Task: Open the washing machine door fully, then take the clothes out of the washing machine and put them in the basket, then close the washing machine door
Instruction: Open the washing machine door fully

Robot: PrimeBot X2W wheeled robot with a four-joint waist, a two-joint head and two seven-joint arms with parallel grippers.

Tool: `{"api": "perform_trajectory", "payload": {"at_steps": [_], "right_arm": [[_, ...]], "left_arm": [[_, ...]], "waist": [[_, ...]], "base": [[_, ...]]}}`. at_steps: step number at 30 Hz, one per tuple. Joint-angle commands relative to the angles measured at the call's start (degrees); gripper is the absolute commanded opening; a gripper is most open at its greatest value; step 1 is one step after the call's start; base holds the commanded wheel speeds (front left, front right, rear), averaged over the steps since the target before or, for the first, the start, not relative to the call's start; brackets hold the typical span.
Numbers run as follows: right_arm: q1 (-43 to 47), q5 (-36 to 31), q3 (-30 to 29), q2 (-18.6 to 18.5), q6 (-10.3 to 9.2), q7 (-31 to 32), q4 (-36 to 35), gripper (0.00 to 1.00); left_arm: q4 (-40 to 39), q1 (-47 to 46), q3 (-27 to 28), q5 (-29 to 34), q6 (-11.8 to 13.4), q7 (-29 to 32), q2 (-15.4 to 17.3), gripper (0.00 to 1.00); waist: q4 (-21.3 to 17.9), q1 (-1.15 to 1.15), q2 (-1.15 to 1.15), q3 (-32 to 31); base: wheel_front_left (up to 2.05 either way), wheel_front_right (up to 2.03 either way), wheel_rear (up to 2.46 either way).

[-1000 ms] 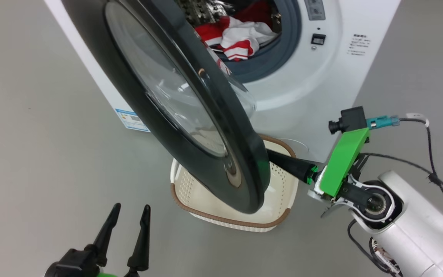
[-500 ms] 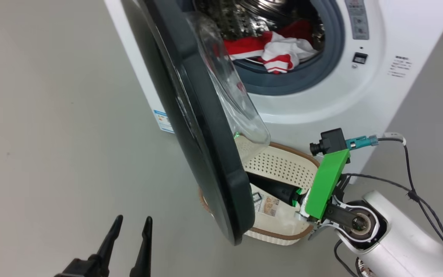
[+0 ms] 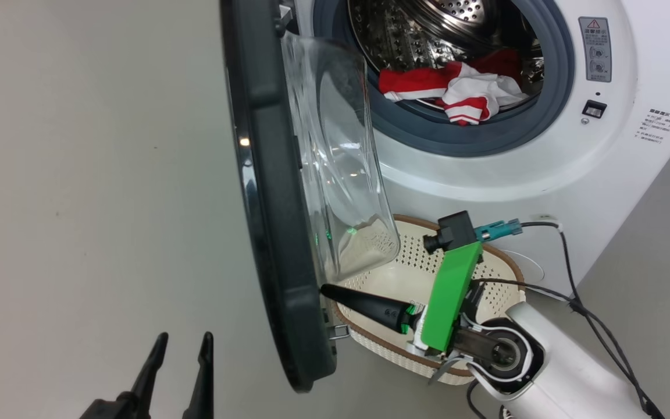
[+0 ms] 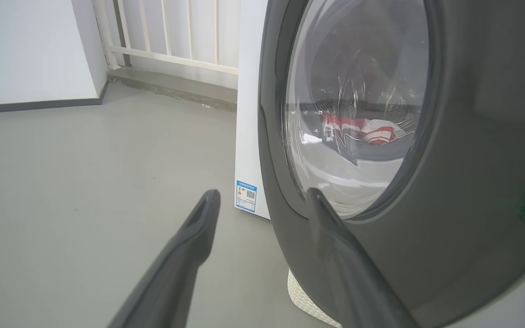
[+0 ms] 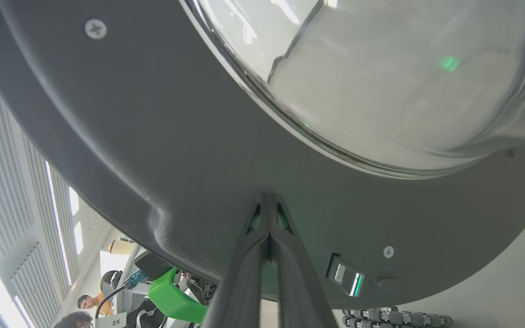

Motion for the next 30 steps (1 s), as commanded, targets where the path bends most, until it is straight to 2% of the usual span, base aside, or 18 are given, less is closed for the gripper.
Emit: {"api": "perform_trajectory", "payload": {"at_steps": [1,9,18,19,20,21,22,23,24,30], "right_arm": [[-1.63,-0.66,0.92,2.03,0.45,0.55,-1.22,0.0],[-3.13,-0.87,2.74,4.21,0.45,-0.15,-0.07,0.0],[-3.0,-1.48,3.64,4.62,0.45,-1.71,0.25,0.0],[-2.78,-1.77,3.55,4.48,0.45,-2.06,0.34,0.03],[-2.56,-2.04,3.43,4.3,0.45,-2.46,0.37,0.15],[-2.29,-2.26,3.21,4.1,0.45,-2.99,0.38,0.33],[-1.95,-2.36,2.95,3.9,0.45,-3.52,0.41,0.44],[-1.56,-2.39,2.66,3.69,0.45,-4.02,0.41,0.79],[-1.12,-2.49,2.38,3.38,0.45,-4.57,0.42,1.0],[2.29,-2.86,1.19,1.52,0.45,-7.59,0.76,1.0]], "left_arm": [[-1.86,-0.1,2.37,-0.4,0.58,-0.69,0.63,1.0],[-3.16,0.79,3.17,-0.9,1.46,-0.69,0.63,1.0],[-3.1,0.73,3.33,-0.65,1.41,-0.69,0.63,1.0],[-2.98,0.66,3.29,-0.57,1.33,-0.69,0.63,1.0],[-2.84,0.58,3.26,-0.51,1.22,-0.69,0.63,1.0],[-2.67,0.48,3.21,-0.38,1.05,-0.69,0.63,1.0],[-2.46,0.36,3.19,-0.22,0.86,-0.69,0.63,1.0],[-2.25,0.24,3.2,-0.05,0.68,-0.69,0.63,1.0],[-2.0,0.12,3.24,0.15,0.49,-0.69,0.63,1.0],[-0.48,-0.5,3.48,1.6,-0.77,-0.69,0.63,1.0]], "waist": [[0.14,0.0,0.0,-0.05],[0.59,0.0,0.0,0.25],[0.45,0.0,0.0,0.03],[0.41,0.0,0.0,-0.07],[0.37,0.0,0.0,-0.15],[0.33,0.0,0.0,-0.24],[0.28,0.0,0.0,-0.33],[0.22,0.0,0.0,-0.43],[0.16,0.0,0.0,-0.57],[-0.29,0.0,0.0,-1.44]], "base": [[0.0,0.0,0.0],[0.0,0.0,0.0],[0.0,0.0,0.0],[0.0,0.0,0.0],[0.0,0.0,0.0],[0.0,0.0,0.0],[0.0,0.0,0.0],[0.0,0.0,0.0],[0.0,0.0,0.0],[0.0,0.0,0.0]]}}
